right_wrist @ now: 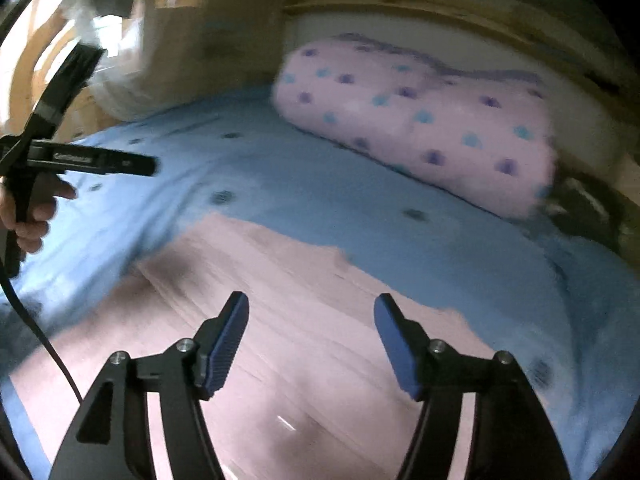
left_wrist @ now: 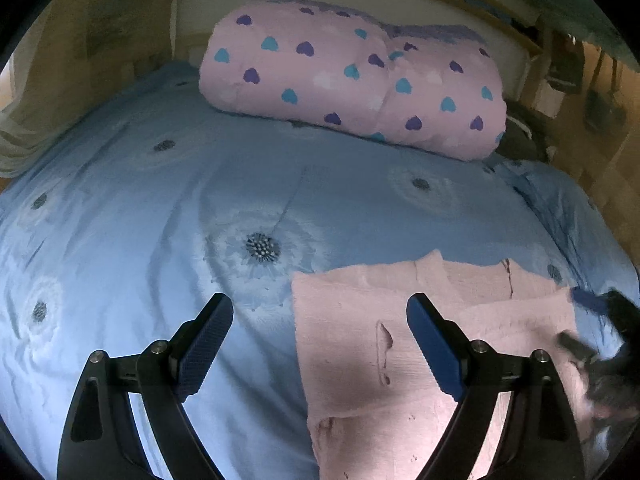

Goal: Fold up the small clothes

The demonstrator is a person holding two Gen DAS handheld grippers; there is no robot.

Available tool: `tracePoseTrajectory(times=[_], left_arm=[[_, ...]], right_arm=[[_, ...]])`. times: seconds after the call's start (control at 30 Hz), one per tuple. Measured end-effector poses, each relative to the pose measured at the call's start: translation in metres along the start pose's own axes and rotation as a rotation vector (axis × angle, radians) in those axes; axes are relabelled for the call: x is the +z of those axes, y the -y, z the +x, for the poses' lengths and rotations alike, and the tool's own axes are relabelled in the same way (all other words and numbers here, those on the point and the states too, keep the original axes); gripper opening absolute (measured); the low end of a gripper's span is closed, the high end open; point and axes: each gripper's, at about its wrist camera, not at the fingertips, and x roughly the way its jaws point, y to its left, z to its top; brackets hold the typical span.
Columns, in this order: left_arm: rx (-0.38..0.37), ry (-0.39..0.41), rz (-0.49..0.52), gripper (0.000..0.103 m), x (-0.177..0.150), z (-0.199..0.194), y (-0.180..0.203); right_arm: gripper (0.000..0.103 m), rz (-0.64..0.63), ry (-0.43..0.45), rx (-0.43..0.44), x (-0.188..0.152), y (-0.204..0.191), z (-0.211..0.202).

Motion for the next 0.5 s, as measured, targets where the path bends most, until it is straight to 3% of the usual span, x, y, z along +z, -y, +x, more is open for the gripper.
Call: tracePoseTrajectory(times=[0.23,0.5], left_arm=[[0.015,-0.045,0.024,0.085,-0.014,0.005,0.003],[0.043,-0.106,0.088,0.085,-0.057,-0.006,-0.006]], right_arm=[[0.069,0.250,-0.027,-0.159,-0.069,0.077,-0.058],[0.069,0.328,-0.090,-0.200,-0.136,0.096,-0.102]])
